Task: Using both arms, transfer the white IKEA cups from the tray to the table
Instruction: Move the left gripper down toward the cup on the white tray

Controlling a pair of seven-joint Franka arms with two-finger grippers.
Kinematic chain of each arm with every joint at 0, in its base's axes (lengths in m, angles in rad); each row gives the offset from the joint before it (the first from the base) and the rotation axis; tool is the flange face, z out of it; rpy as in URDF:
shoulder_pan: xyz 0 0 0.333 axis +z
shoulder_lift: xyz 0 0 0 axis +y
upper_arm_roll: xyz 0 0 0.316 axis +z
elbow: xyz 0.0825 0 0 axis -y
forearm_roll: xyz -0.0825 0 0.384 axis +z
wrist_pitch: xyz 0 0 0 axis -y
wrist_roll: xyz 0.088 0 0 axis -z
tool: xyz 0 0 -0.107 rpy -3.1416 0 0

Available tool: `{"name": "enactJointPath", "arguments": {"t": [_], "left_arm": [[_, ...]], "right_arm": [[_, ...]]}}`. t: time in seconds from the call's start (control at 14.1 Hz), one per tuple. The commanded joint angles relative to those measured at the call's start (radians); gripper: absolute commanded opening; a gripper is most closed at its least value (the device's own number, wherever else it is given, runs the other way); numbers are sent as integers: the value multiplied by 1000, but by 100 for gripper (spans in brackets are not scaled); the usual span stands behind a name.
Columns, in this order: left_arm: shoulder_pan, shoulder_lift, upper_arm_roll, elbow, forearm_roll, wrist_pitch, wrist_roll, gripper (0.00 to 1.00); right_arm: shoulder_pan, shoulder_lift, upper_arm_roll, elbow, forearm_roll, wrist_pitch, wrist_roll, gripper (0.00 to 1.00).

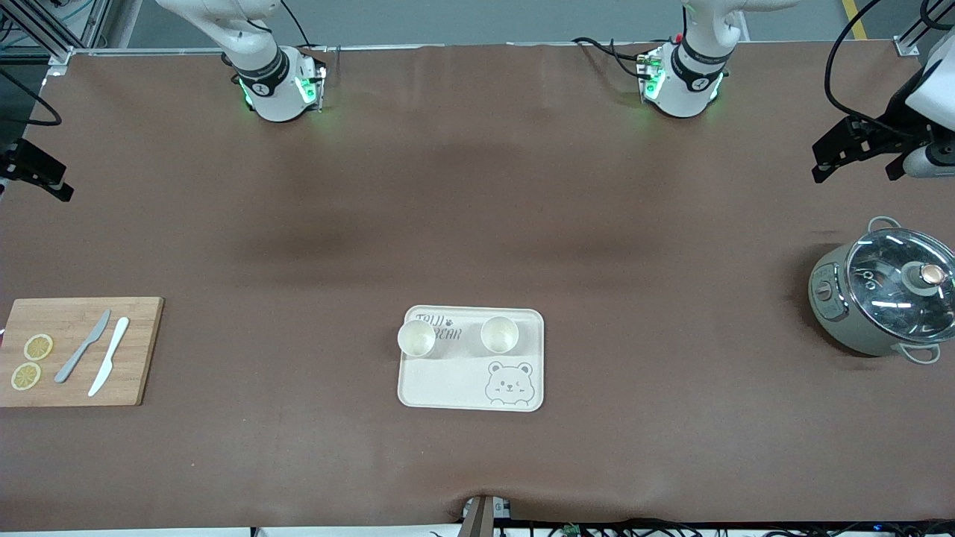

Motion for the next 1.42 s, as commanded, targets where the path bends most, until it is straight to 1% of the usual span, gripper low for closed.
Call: {"name": "enactJointPath", "arguments": {"t": [0.0, 0.14, 0.28, 0.36, 0.57, 0.71, 0.85, 0.92, 1.07, 1.21, 1.35], "left_arm": [[6, 15, -11, 29, 22, -30, 13, 100], [2, 21, -10, 38, 25, -31, 14, 100], [-9, 77, -17, 73, 55, -31, 16, 100], [-24, 88, -22, 73, 72, -31, 11, 100], [-114, 159, -45, 78, 75, -27, -7, 100], [-188, 206, -53, 78, 86, -13, -137, 100], [-260, 264, -59, 79, 86, 69, -283, 100], [-291, 306, -57, 84, 88, 115, -312, 100], [-323, 393, -59, 130, 86, 177, -367, 100], [-351, 485, -59, 197, 85, 215, -439, 100], [-389, 563, -57, 228, 86, 278, -534, 100]], "right_arm": [[-20, 13, 15, 23, -2, -6, -2, 100], [-19, 13, 15, 23, -2, -6, -1, 100], [-19, 13, 15, 23, -2, -8, -1, 100], [-19, 13, 15, 25, -2, -6, -1, 100], [-16, 13, 15, 25, -2, -6, -1, 100], [-19, 16, 15, 25, -3, -5, -4, 100], [-19, 22, 15, 25, -2, -5, -4, 100], [-19, 22, 15, 25, -2, -5, -4, 100], [-13, 22, 15, 26, -3, -6, -4, 100], [-16, 22, 15, 28, -2, -5, -4, 100], [-16, 22, 15, 33, -2, -6, -4, 100]]}}
